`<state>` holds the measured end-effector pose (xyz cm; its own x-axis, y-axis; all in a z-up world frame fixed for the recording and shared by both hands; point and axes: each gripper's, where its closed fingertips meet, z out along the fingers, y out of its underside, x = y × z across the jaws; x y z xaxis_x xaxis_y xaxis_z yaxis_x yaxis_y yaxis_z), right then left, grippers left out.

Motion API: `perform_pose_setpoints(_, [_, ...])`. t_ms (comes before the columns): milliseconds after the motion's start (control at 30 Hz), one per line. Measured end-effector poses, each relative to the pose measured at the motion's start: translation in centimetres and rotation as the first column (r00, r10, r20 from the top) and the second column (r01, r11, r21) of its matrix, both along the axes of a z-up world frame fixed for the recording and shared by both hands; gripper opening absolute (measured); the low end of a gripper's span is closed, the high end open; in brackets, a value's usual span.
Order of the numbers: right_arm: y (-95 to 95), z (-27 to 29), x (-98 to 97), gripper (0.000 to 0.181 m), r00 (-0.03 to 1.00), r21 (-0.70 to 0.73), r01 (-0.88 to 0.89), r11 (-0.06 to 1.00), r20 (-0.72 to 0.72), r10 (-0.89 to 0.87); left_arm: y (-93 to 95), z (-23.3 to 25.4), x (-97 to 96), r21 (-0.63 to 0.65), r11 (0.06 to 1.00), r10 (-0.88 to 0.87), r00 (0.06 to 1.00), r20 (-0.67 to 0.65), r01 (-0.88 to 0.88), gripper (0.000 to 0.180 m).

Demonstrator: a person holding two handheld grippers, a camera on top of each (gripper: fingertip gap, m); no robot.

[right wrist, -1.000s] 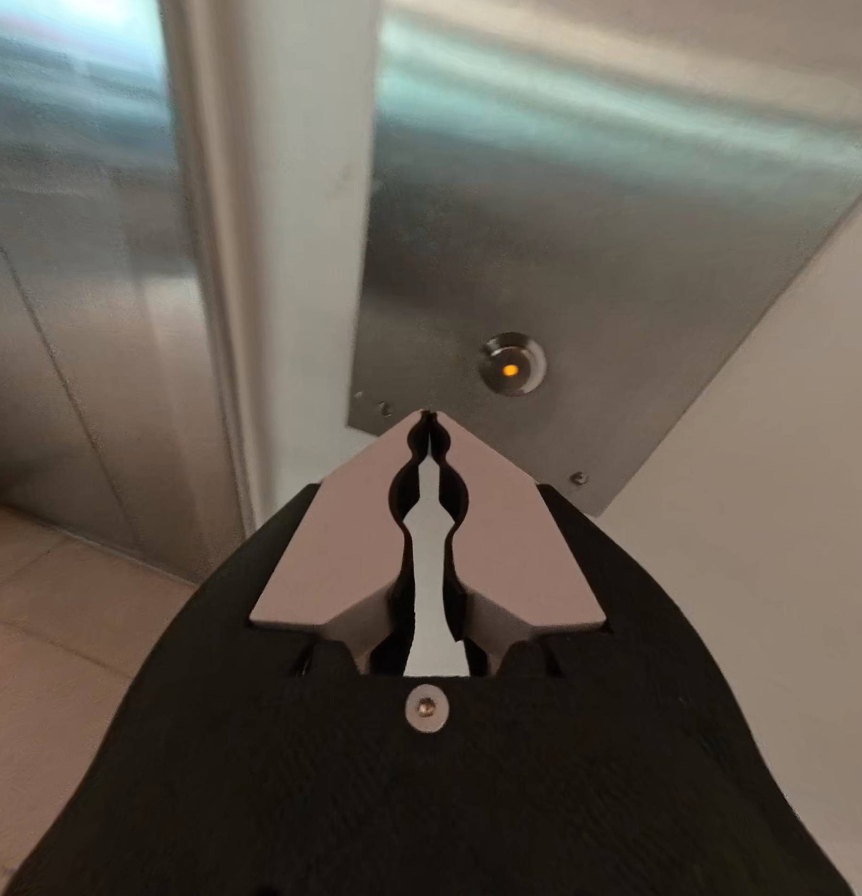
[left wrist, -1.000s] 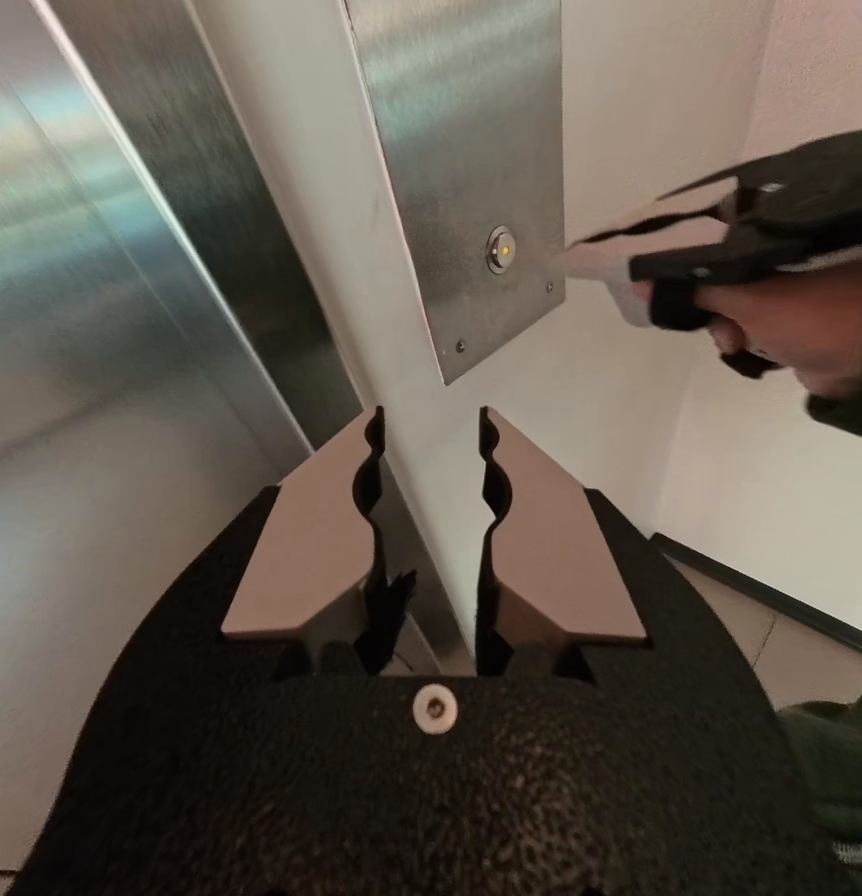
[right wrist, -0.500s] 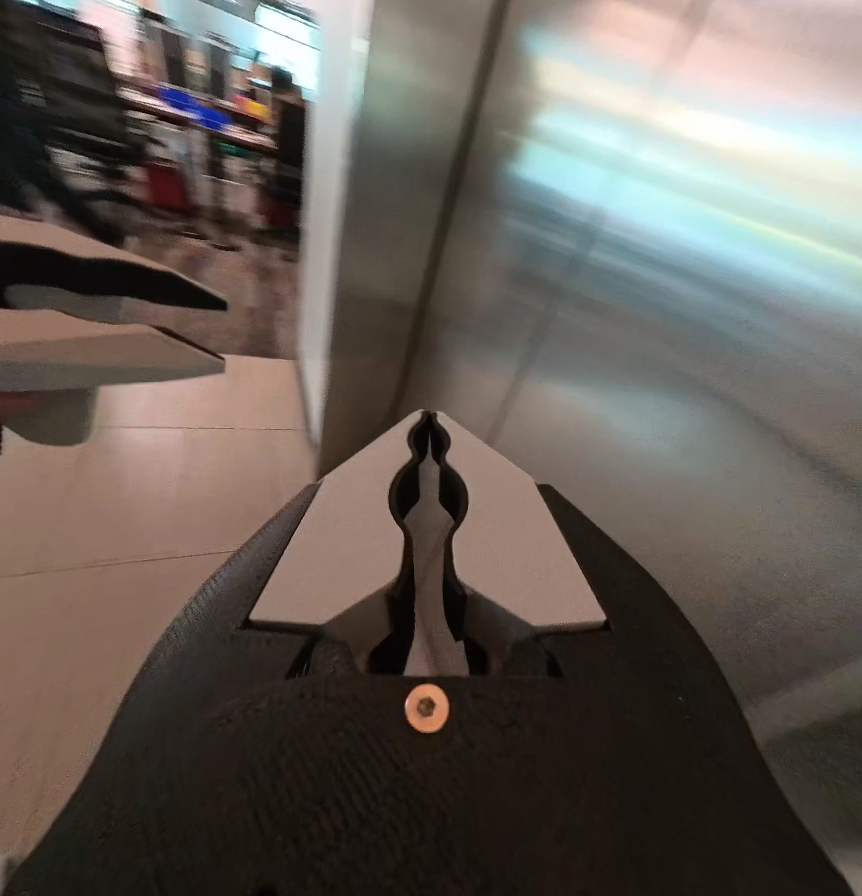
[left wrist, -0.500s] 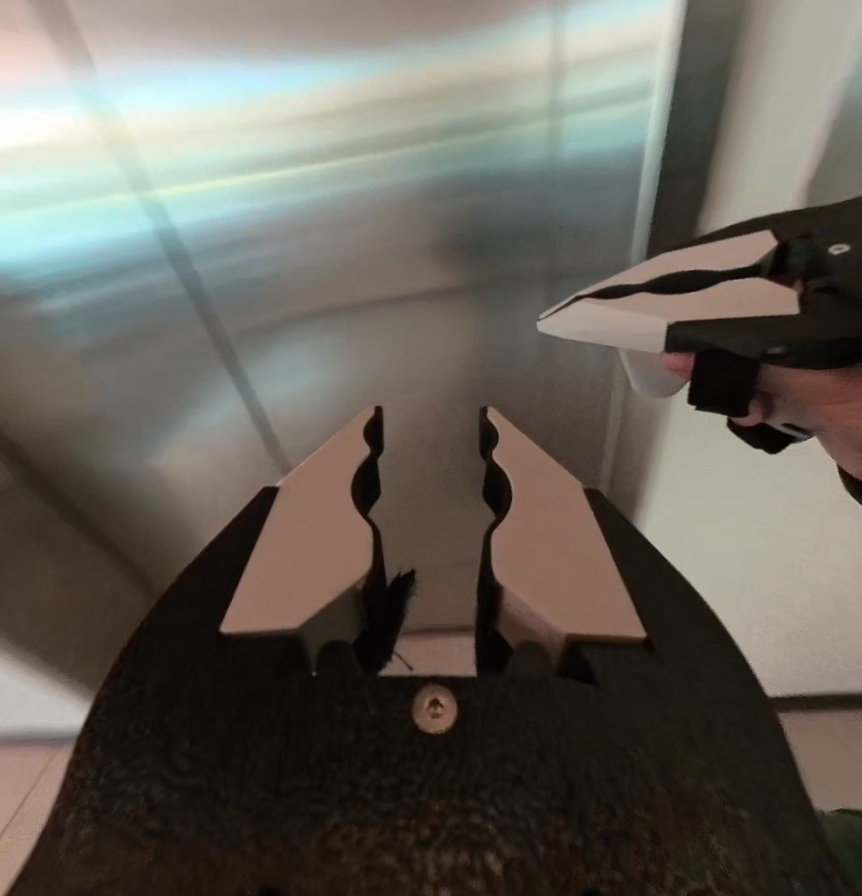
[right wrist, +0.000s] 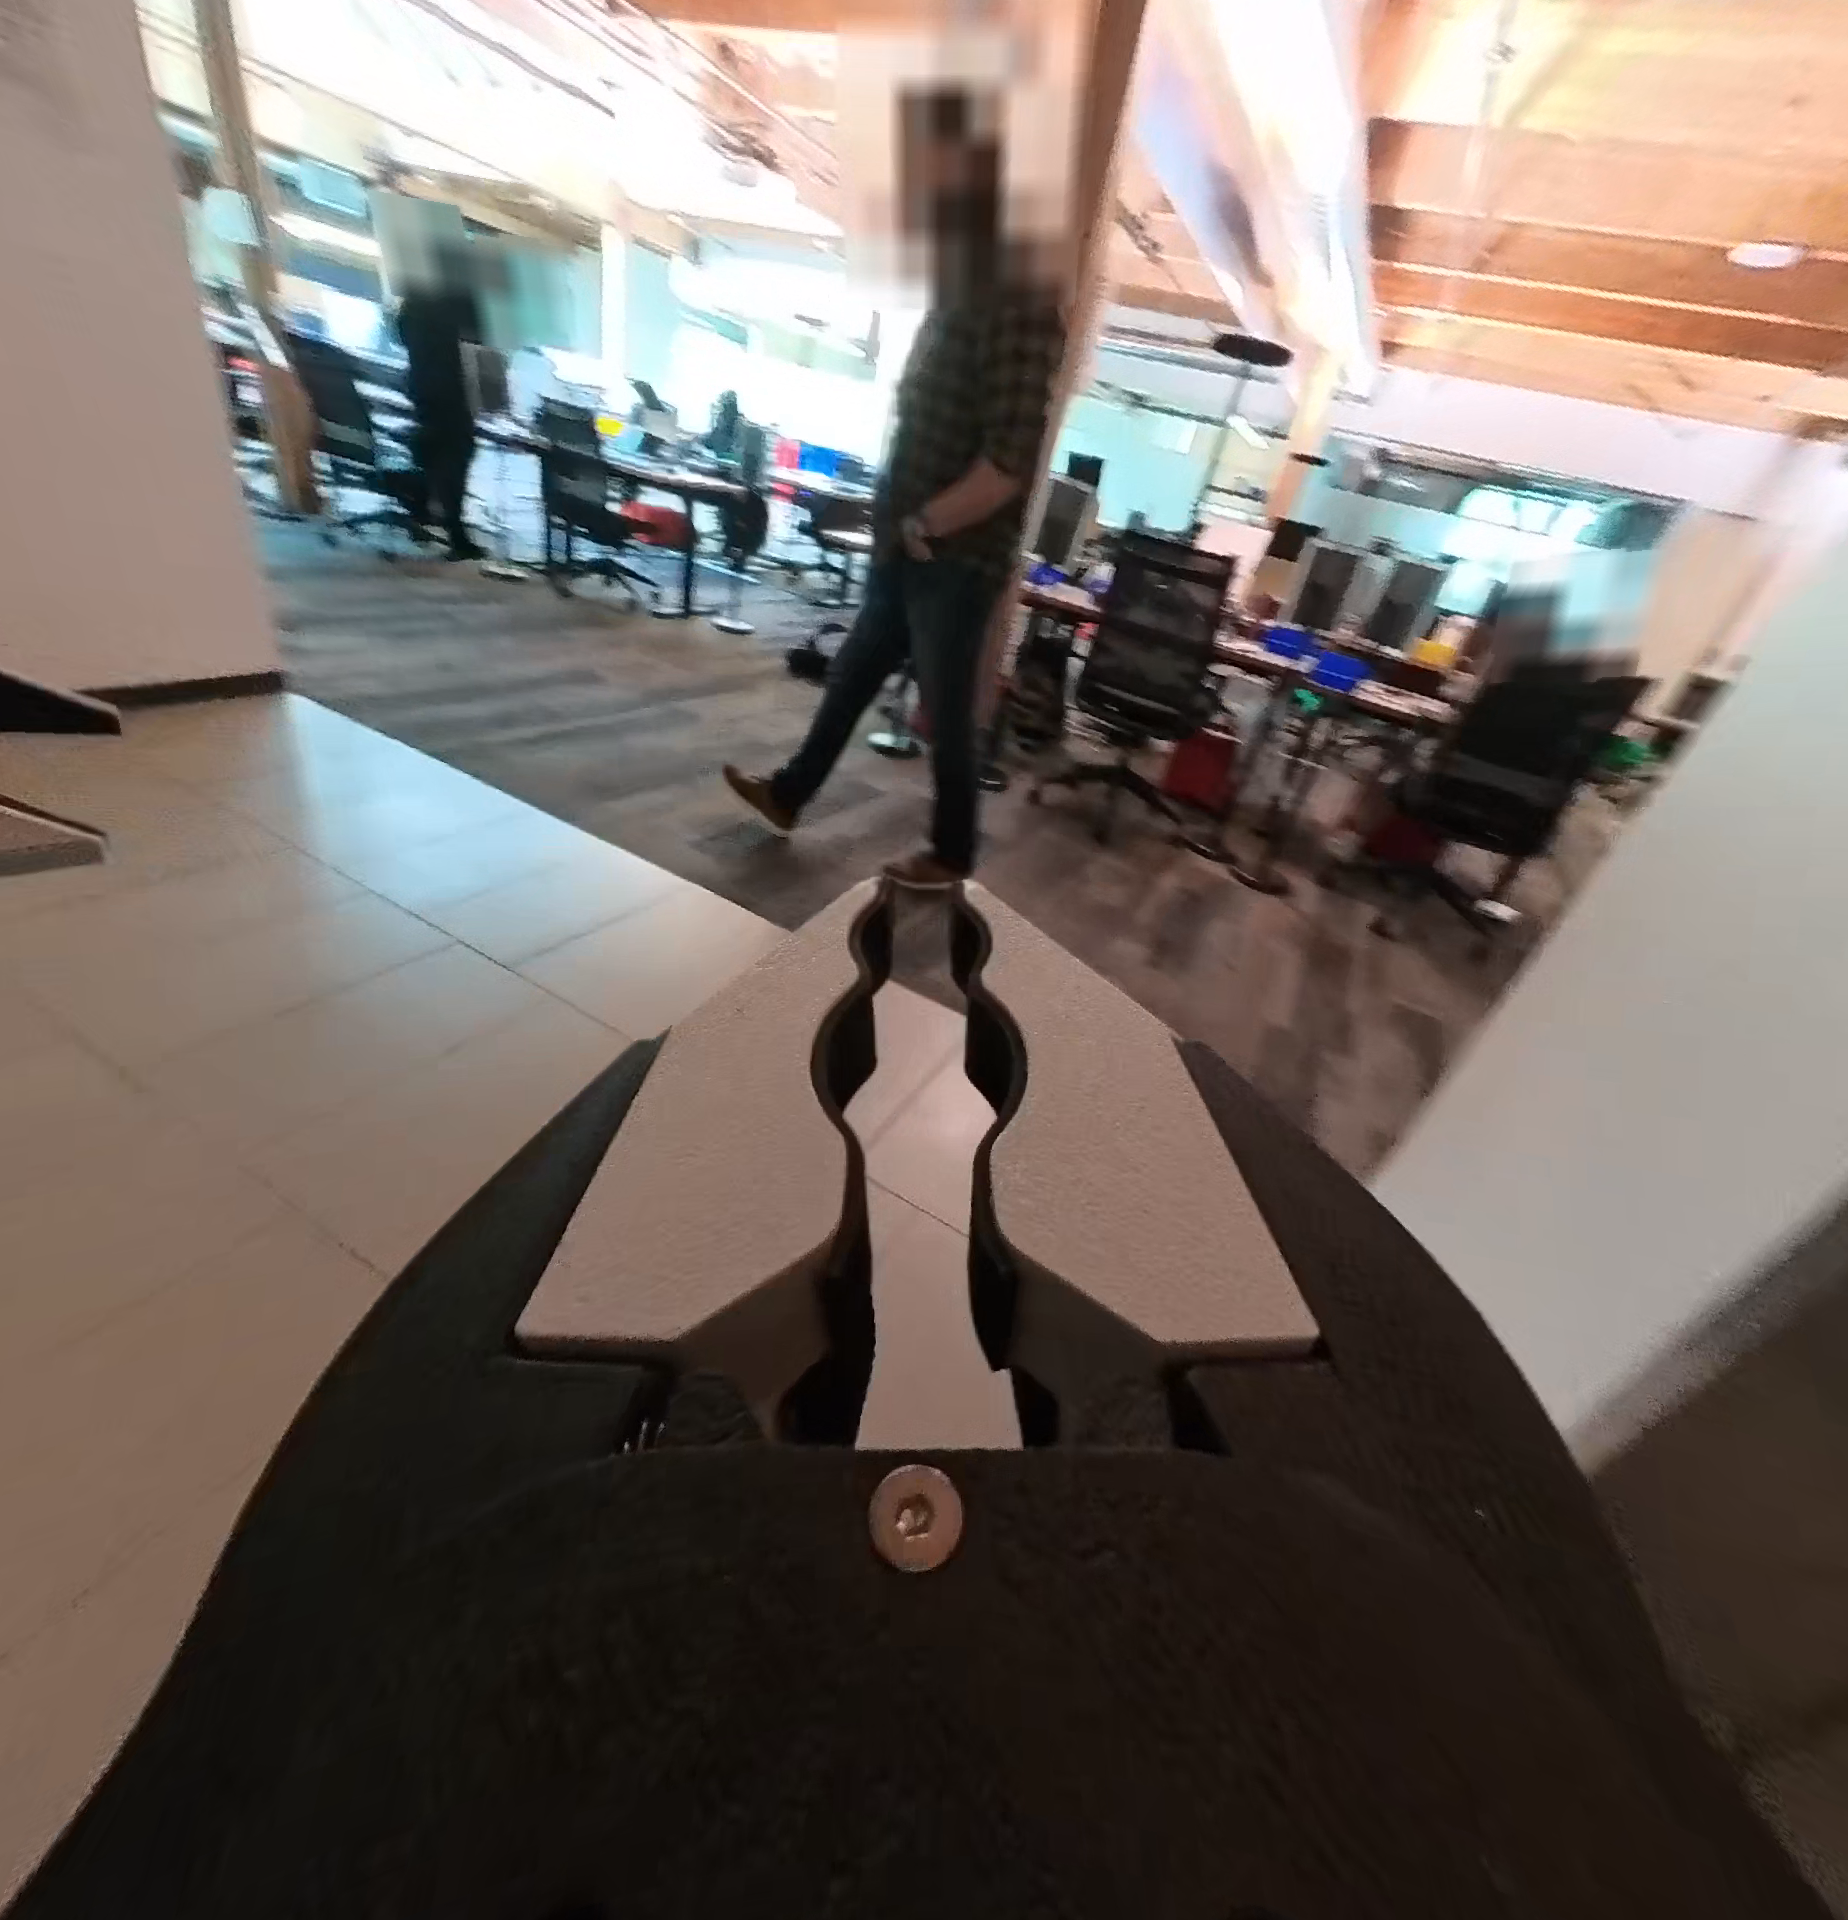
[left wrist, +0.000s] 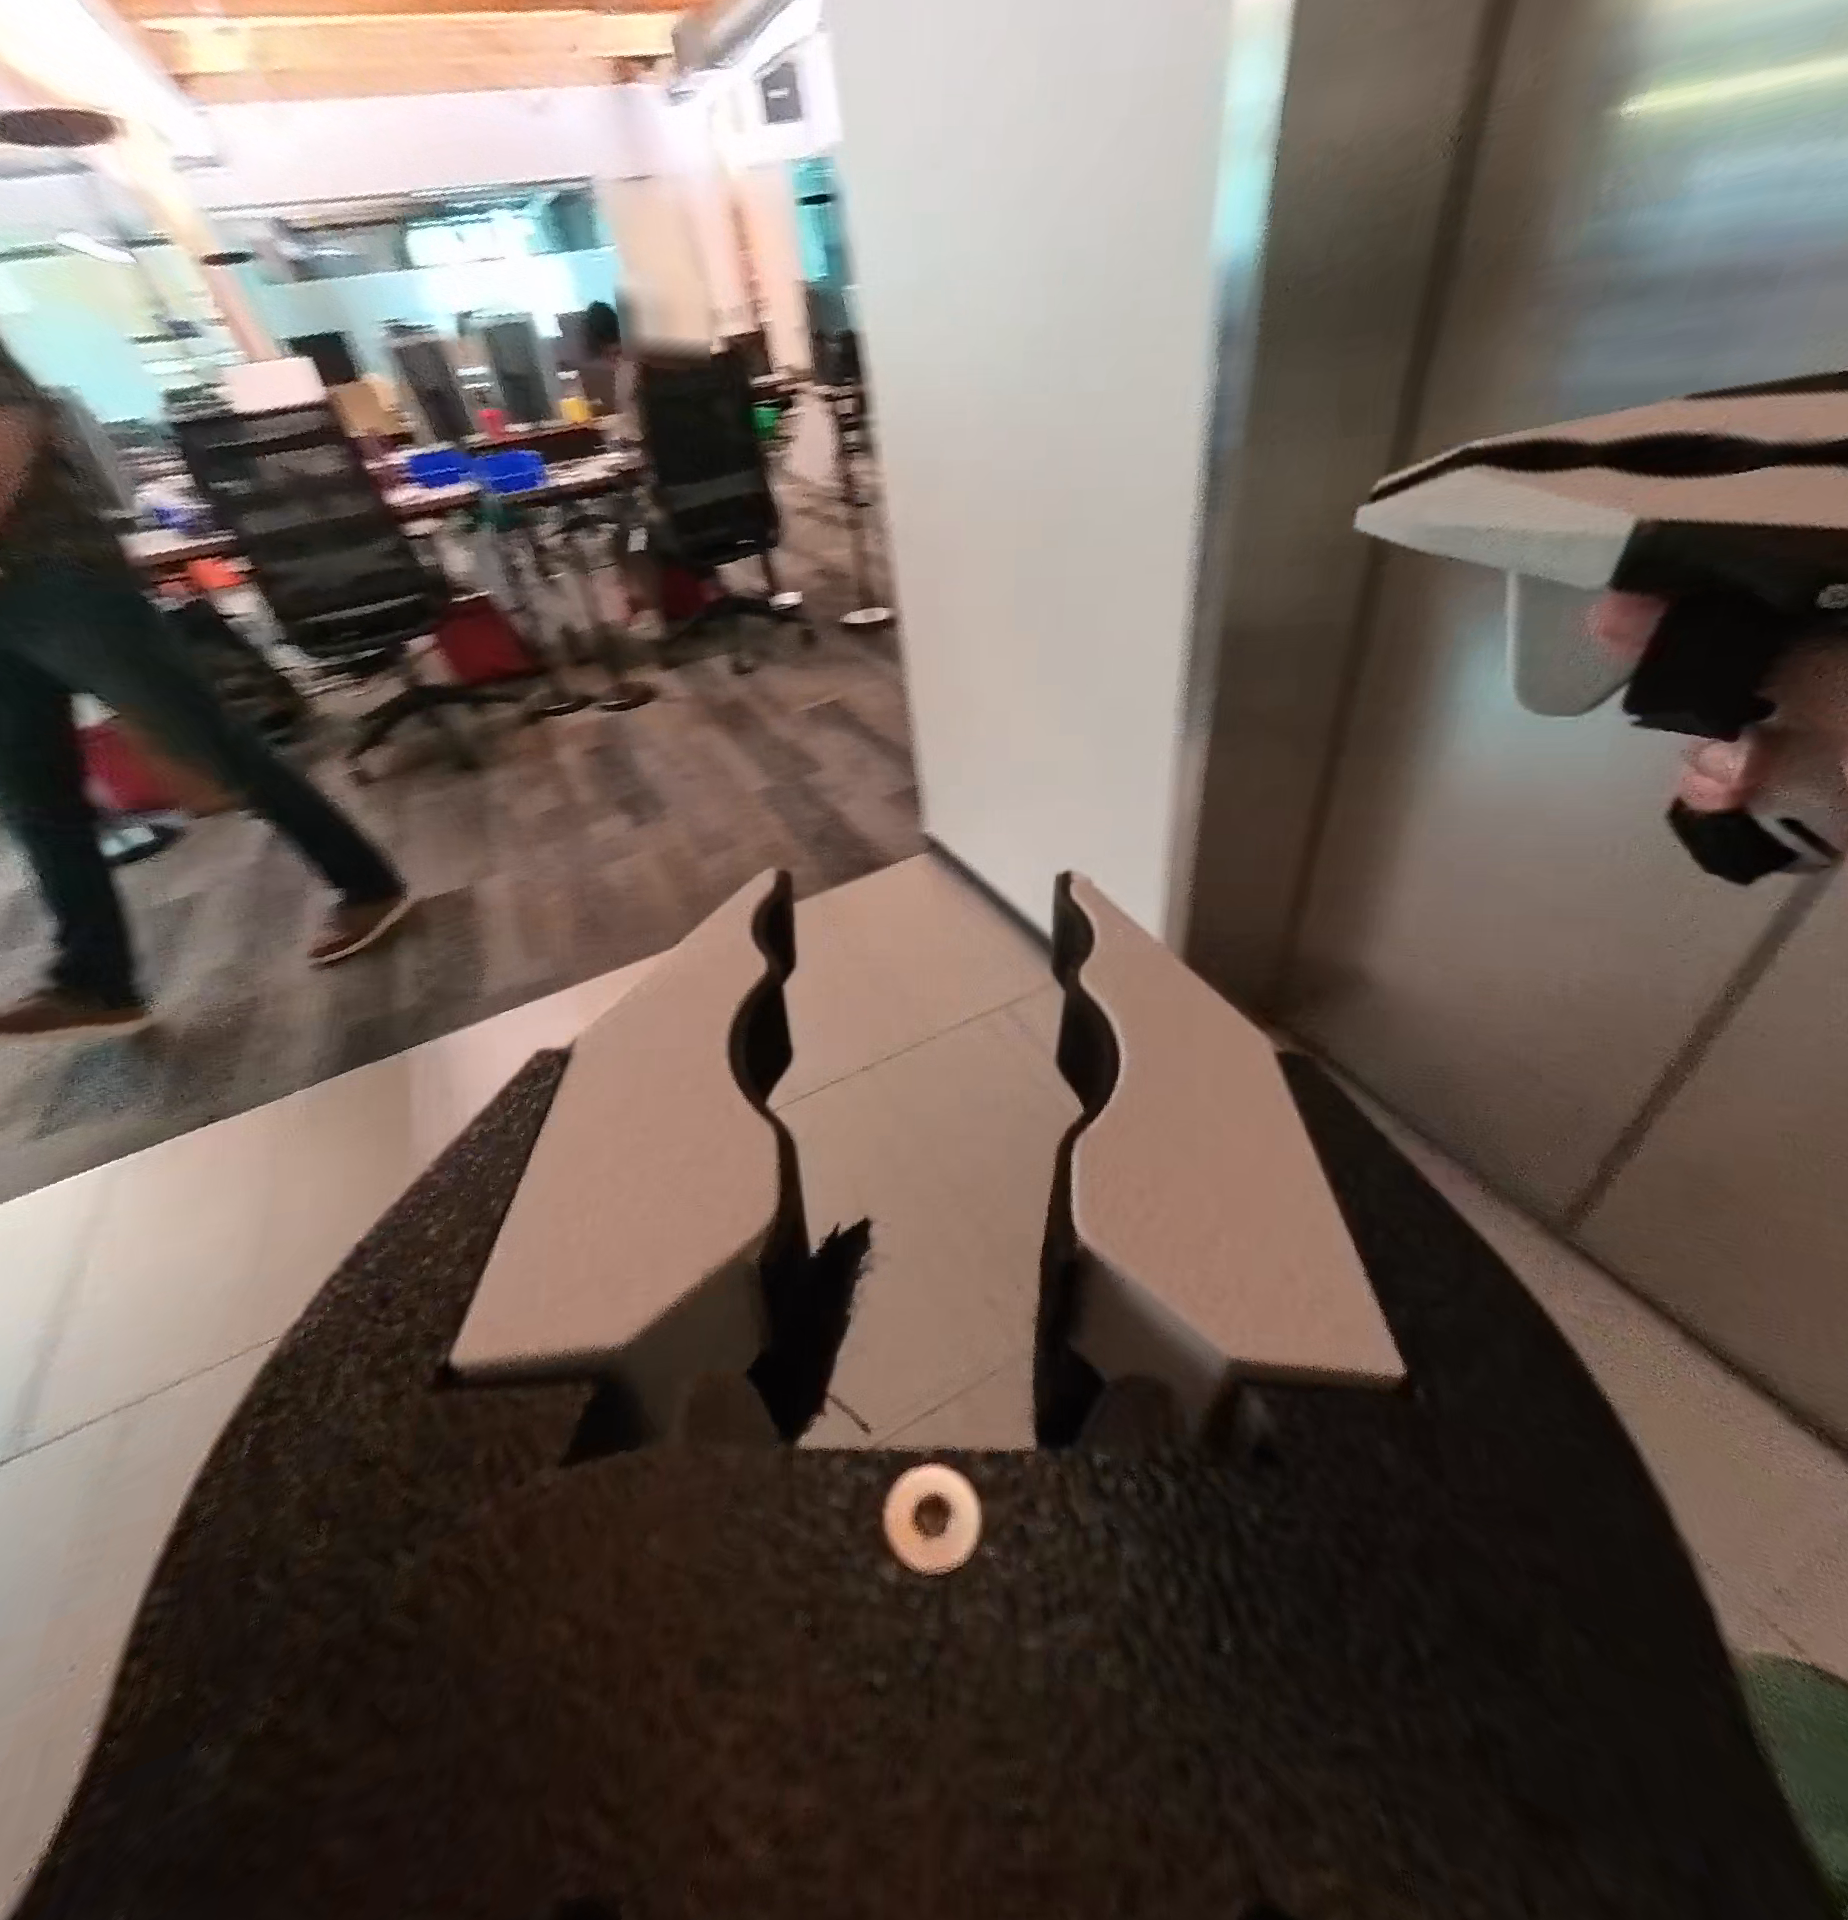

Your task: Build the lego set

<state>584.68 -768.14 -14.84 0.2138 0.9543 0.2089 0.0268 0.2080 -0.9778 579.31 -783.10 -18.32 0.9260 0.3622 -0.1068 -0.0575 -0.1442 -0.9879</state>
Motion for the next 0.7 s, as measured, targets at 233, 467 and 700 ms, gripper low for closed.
perform_pose_setpoints(233, [-1.4, -0.5, -18.3, 0.02, 0.979, 0.037, -0.201, 0.979, 0.035, 0.199, -3.2, 0.7, -16.6, 0.019, 0.968, 0.249, 0.968, -0.025, -0.249, 0.048])
perform_pose_setpoints(467, [2.3, -1.6, -37.0, 0.028, 0.941, 0.09, -0.337, 0.937, 0.044, 0.334, 0.4, 1.3, -33.6, 0.096, 0.923, 0.38, 0.922, -0.07, -0.373, 0.049])
perform_pose_setpoints(700, [6.5, 1.1, -55.5, 0.034, 0.888, 0.075, -0.46, 0.885, 0.026, 0.46, 5.0, 4.9, -50.1, 0.129, 0.879, 0.472, 0.878, -0.084, -0.46, 0.051])
